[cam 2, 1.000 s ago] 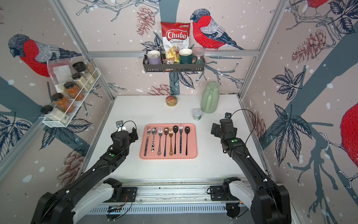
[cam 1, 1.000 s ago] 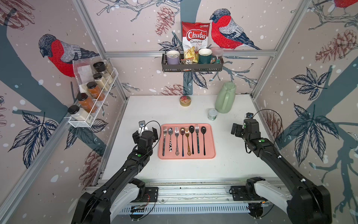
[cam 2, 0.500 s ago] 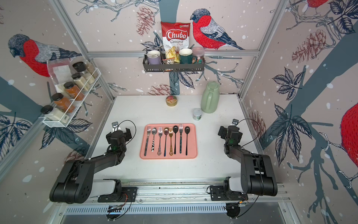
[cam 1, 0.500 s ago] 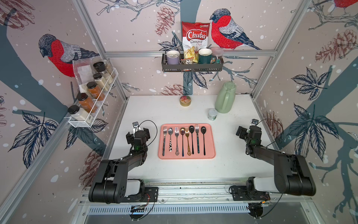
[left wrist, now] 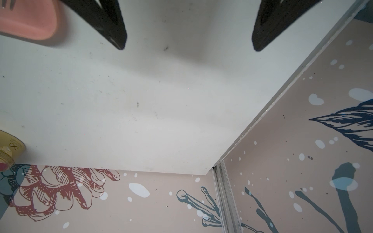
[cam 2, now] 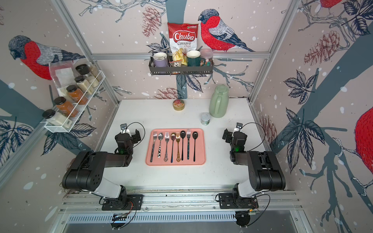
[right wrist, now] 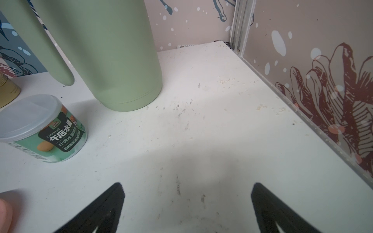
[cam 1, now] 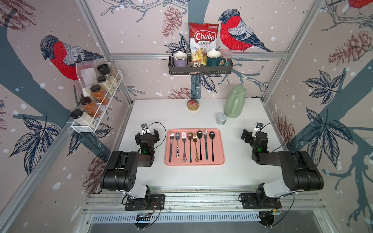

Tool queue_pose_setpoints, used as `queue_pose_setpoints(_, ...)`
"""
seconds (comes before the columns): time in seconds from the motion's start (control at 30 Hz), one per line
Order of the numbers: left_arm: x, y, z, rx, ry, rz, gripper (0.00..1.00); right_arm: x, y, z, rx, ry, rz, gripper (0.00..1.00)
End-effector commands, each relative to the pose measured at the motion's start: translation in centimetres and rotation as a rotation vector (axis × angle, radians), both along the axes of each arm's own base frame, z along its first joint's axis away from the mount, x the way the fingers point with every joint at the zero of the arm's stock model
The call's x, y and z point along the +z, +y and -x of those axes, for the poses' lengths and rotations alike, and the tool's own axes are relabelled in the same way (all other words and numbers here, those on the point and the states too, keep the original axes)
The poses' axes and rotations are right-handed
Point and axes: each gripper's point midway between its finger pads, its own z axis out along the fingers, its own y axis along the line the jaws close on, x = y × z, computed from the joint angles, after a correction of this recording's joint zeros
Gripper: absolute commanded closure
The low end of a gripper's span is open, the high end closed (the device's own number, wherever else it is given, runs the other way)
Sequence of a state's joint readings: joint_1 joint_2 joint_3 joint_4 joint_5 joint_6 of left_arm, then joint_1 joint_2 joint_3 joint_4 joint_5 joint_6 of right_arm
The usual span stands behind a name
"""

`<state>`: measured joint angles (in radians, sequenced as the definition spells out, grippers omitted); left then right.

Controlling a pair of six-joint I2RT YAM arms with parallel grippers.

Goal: Set the spoon and fork side by side
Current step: Reset both arms

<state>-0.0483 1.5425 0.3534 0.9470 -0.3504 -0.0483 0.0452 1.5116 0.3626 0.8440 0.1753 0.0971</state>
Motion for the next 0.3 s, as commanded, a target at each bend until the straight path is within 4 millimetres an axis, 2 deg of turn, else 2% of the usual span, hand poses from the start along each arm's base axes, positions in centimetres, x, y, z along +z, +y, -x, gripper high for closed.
queue_pose_setpoints(0.0,0.07,0.31,-0.03,0.014,0.001,-0.007,0.02,1.15,-0.07,-0.47,-0.005,-0.042,0.020,0.01)
queue_pose_setpoints(0.27,0.07,0.34,-0.05,0.016,0.000,-0.007,0.02,1.12,-0.11,-0.43,-0.006,-0.041,0.019,0.01)
